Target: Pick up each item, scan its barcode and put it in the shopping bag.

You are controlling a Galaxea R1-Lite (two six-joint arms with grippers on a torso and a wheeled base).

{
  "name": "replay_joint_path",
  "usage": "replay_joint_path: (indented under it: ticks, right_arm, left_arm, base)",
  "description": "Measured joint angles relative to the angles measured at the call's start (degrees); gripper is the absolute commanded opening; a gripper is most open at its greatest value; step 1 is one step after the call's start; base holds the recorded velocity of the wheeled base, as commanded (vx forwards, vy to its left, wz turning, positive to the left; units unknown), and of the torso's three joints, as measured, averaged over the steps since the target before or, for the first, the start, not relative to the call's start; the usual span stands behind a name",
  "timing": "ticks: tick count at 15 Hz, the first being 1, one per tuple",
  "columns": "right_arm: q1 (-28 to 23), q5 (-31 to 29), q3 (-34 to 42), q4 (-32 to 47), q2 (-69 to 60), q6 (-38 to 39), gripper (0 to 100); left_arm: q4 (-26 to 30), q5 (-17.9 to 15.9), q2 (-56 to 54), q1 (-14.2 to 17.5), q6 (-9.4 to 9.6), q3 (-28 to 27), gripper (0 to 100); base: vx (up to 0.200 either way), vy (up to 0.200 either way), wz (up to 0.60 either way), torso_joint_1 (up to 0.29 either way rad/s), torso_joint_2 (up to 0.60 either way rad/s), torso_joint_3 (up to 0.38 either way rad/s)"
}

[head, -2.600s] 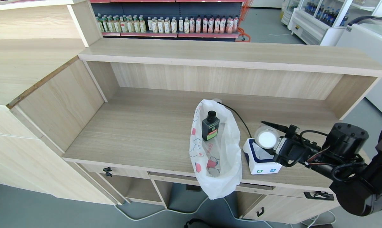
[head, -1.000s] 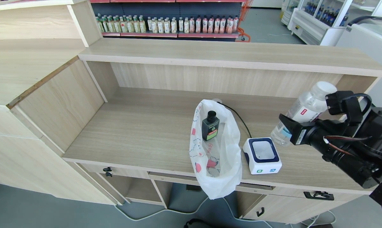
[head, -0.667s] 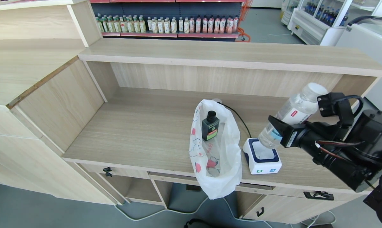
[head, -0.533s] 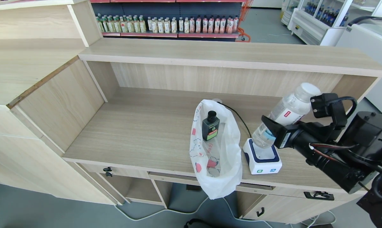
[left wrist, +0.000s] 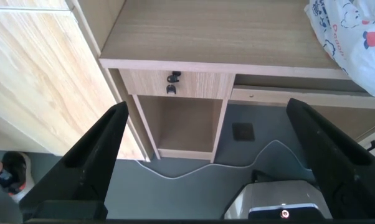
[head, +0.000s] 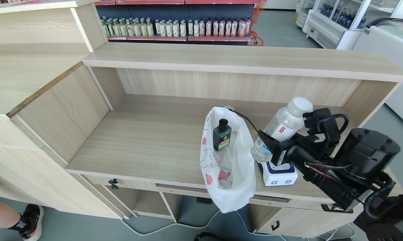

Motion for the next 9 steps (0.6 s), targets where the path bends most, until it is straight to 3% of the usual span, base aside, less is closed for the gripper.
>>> replay_joint_path:
  ticks: [1,9]
  right_arm:
    - [0.0,-0.1,-0.2,-1.3,1.1,0.0,0]
    - [1.0,2.0,-1.3,-7.4,12.6,-1.8,0]
  left_arm:
    - [0.0,0.0,0.0,0.0,0.00,0.0,100]
    - [0.0,0.0,0.0,-0.1,0.00,0.0,100]
  base:
    - [0.000,0.200,0.00,0.032,0.01,-0.012]
    - [0.000,0.000,0.00,0.000,0.00,0.000]
